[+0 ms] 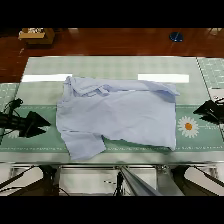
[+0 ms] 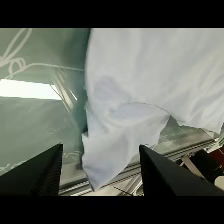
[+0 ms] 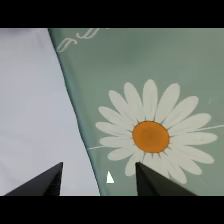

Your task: Fold the shirts.

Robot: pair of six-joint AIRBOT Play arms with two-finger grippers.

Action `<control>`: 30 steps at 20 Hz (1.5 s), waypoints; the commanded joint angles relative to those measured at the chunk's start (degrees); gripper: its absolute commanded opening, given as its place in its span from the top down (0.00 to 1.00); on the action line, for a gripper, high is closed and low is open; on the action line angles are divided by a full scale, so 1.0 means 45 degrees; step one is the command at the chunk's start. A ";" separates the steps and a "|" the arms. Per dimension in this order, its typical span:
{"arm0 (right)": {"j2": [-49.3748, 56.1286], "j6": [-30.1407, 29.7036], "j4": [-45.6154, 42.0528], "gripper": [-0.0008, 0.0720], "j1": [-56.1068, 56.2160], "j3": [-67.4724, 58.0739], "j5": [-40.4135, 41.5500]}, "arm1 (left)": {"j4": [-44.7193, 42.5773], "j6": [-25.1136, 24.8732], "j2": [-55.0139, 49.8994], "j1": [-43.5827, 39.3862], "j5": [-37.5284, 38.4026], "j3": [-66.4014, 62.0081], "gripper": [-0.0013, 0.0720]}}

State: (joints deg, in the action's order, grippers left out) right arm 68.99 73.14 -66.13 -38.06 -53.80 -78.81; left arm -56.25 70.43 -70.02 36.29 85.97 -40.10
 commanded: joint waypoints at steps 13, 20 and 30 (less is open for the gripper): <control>-0.0092 -0.0321 0.0811 0.26 -0.0287 0.0238 0.0136 | 0.1831 -0.0573 -0.1642 -0.3444 -0.3779 0.1200 0.38; -0.0257 -0.0340 -0.0515 0.33 -0.0962 0.0826 -0.0738 | 0.1836 -0.1243 -0.1705 -0.2778 -0.2356 0.1185 0.96; -0.2079 -0.0860 0.0432 0.25 -0.2288 0.5984 -0.0928 | 0.1909 -0.2409 -0.1705 -0.2579 -0.2327 0.1161 0.96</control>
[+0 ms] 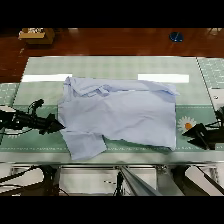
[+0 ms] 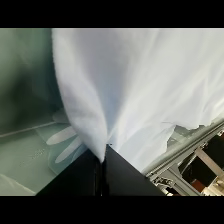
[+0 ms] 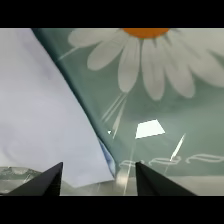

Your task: Fold the shirts.

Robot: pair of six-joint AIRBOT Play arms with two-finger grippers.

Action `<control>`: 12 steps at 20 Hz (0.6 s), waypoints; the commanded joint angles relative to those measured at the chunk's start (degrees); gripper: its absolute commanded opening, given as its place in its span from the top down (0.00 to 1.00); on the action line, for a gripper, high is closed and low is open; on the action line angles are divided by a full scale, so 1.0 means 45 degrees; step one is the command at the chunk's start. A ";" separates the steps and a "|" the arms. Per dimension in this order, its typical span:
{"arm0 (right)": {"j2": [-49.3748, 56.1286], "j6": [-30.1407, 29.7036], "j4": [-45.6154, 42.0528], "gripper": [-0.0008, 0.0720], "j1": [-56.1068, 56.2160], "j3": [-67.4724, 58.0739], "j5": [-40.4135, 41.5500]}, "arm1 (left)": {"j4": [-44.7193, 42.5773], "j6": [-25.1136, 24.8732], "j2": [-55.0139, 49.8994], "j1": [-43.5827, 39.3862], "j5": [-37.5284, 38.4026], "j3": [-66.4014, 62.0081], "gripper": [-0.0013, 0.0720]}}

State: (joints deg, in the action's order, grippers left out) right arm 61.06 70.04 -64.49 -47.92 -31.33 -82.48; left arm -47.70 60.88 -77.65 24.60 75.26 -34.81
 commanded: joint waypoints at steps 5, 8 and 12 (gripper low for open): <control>-0.0311 -0.0457 0.0325 0.25 -0.0092 0.1671 -0.0471 | 0.0044 -0.0389 -0.0010 0.0019 0.0073 -0.0015 0.96; -0.0325 -0.0442 0.0520 0.25 -0.0092 0.1651 -0.0044 | 0.0078 -0.0389 -0.0010 0.0019 0.0146 -0.0015 0.96; -0.0325 -0.0398 0.0597 0.25 -0.0092 0.1676 0.0175 | 0.0345 -0.0427 -0.0010 0.0019 0.0243 -0.0015 0.96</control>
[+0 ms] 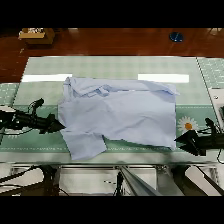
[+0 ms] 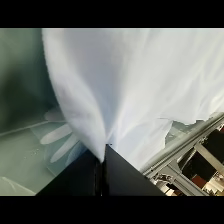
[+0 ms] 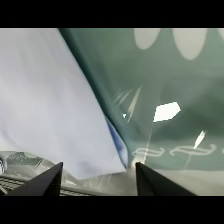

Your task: Fold the shirts.

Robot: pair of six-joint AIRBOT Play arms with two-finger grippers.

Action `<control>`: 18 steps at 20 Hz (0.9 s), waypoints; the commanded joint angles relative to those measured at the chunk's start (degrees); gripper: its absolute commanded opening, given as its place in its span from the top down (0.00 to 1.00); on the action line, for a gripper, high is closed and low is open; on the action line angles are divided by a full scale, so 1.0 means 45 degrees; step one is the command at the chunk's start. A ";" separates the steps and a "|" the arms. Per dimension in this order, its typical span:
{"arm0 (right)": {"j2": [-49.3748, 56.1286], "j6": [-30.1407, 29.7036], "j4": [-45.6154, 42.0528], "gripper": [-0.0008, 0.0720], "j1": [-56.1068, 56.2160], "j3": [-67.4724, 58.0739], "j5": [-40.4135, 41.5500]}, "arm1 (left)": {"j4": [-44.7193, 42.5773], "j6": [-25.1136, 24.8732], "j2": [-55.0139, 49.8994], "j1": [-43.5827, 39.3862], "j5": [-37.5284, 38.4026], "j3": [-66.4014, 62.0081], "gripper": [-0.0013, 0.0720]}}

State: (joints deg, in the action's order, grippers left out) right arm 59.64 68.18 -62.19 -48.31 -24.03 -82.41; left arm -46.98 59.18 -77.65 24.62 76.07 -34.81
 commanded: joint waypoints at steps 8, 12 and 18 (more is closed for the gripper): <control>-0.0010 0.1311 -0.1015 0.25 0.3264 0.0068 0.1282 | 0.0457 -0.0107 -0.0010 0.0015 0.0117 -0.0015 0.96; -0.0005 0.1899 -0.0374 0.47 0.3755 0.0078 0.1773 | 0.0452 -0.0248 -0.0010 0.0024 0.0092 -0.0015 0.96; -0.0010 -0.0204 0.2429 0.95 0.3755 -0.0758 0.0831 | 0.0510 -0.0389 0.0073 0.0024 0.0296 -0.0403 0.96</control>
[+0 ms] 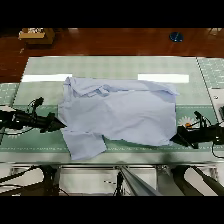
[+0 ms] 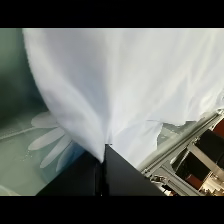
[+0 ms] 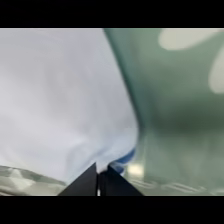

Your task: Fold the shirts.

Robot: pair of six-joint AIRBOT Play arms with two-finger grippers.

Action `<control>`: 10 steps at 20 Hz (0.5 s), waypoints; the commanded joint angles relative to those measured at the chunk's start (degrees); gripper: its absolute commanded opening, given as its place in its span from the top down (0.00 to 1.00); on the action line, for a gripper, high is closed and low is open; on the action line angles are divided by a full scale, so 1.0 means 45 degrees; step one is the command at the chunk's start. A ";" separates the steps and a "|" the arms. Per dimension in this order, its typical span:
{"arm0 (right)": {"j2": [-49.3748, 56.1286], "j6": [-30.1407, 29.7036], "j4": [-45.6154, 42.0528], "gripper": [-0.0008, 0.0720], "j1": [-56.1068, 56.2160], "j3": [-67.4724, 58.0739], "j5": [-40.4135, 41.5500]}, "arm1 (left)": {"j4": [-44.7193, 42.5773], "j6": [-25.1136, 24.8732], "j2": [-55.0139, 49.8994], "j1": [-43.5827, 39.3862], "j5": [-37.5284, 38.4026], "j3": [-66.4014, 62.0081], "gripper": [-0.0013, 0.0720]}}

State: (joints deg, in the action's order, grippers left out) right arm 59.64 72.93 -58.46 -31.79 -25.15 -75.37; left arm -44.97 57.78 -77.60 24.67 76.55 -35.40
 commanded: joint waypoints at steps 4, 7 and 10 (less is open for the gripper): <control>-0.0481 -0.2531 0.2744 0.95 0.0665 -0.4138 -0.2336 | 0.3201 -0.1069 0.1418 0.0015 0.1423 -0.2550 0.96; -0.1073 -0.2108 0.2652 0.95 0.1608 -0.8155 -0.1540 | 0.5683 -0.1025 0.3167 0.0010 0.1467 -0.5916 0.96; -0.1365 -0.1190 0.2531 0.95 0.2195 -1.2633 -0.0393 | 0.6275 -0.1025 0.4745 0.0005 0.0797 -1.0452 0.96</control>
State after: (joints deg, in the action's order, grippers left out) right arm 54.96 64.95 -47.55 -24.47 -65.47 -81.28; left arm -22.92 53.60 -62.26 24.67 82.17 -67.09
